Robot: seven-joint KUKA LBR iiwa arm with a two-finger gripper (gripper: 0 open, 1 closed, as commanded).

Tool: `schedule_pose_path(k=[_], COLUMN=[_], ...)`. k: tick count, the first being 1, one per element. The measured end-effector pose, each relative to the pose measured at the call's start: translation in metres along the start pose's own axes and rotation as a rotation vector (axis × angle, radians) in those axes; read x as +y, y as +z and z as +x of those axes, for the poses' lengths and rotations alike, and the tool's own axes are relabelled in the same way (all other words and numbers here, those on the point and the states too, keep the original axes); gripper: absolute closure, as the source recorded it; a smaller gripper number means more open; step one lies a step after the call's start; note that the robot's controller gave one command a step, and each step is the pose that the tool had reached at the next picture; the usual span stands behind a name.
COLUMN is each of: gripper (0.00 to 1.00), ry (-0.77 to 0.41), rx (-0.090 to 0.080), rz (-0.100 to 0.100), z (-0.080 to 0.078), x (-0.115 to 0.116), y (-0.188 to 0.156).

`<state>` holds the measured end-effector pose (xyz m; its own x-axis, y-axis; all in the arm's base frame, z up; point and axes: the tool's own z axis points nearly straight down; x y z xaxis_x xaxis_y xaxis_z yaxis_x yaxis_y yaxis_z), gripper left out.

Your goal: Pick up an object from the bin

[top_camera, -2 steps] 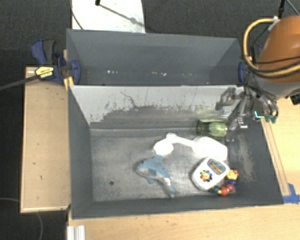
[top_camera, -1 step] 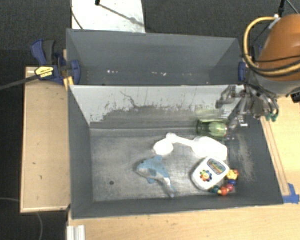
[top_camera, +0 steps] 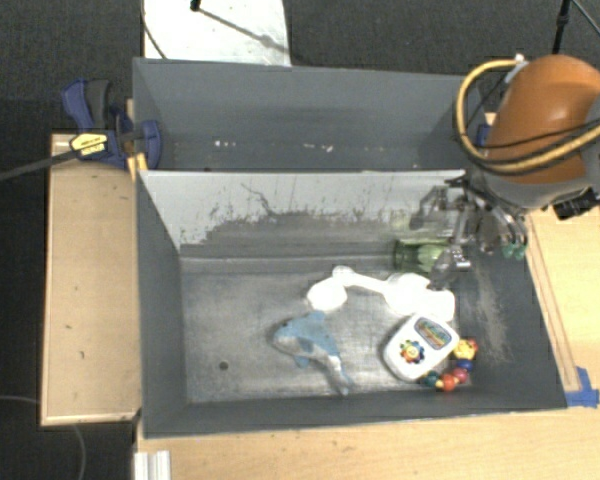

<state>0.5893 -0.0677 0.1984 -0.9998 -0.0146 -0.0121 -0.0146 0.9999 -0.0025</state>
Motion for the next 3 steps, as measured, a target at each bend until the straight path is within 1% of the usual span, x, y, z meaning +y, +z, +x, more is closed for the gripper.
schedule_pose_path(k=[1, 2, 3], gripper=[0.00, 0.00, 0.00], ry=[0.083, -0.140, -0.112], rx=[0.011, 0.012, 0.006], rz=[-0.004, -0.004, -0.004], z=[0.003, 0.000, 0.000], x=[0.072, 0.080, 0.090], y=[0.038, 0.047, 0.126])
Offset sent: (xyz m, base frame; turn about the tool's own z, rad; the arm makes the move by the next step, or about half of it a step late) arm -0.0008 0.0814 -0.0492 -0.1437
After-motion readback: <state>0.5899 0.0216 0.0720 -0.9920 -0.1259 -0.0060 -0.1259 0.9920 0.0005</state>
